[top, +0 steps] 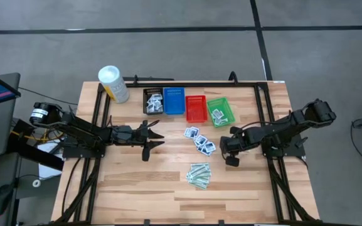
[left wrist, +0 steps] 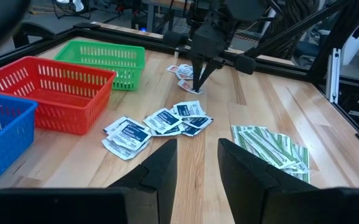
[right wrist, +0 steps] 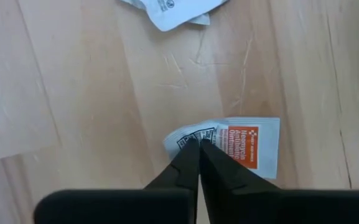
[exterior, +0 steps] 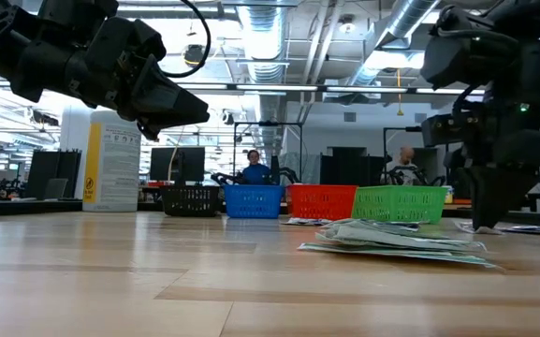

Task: Pick & Place First Aid Supplies
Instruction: Put the orange pad into the green bin

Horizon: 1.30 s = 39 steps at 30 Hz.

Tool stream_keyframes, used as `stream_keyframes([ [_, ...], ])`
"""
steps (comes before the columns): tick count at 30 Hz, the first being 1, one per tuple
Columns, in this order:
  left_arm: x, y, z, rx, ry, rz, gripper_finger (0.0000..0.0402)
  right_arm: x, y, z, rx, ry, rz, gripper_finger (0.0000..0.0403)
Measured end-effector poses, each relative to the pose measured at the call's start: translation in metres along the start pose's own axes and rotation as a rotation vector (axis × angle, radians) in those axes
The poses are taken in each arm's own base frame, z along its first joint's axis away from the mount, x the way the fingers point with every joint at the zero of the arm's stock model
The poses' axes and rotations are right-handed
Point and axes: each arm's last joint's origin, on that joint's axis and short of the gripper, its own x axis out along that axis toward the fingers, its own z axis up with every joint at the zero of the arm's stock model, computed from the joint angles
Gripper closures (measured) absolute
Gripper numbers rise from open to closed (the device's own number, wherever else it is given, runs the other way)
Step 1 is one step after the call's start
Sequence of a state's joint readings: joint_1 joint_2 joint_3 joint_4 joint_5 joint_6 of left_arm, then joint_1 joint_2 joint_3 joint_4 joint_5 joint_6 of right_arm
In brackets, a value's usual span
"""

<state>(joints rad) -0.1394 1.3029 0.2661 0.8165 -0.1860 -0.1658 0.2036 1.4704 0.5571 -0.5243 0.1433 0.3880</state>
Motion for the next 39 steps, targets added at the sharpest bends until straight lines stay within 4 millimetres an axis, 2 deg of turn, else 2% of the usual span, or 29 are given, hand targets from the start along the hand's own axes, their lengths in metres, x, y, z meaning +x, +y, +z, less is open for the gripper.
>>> stream_keyframes([
  [6, 0.0, 0.0, 0.0, 0.0, 0.0, 0.0, 0.0286, -0.004, 0.005, 0.003, -0.03, 0.003, -0.013, 0.0402],
  [17, 0.0, 0.0, 0.0, 0.0, 0.0, 0.0, 0.0286, -0.025, 0.012, 0.014, -0.068, 0.042, -0.073, 0.04],
  [31, 0.0, 0.0, 0.0, 0.0, 0.0, 0.0, 0.0286, -0.035, 0.017, 0.02, -0.083, 0.027, -0.087, 0.0403],
  [39, 0.0, 0.0, 0.0, 0.0, 0.0, 0.0, 0.0286, -0.048, 0.012, 0.037, -0.058, -0.112, -0.266, 0.0403],
])
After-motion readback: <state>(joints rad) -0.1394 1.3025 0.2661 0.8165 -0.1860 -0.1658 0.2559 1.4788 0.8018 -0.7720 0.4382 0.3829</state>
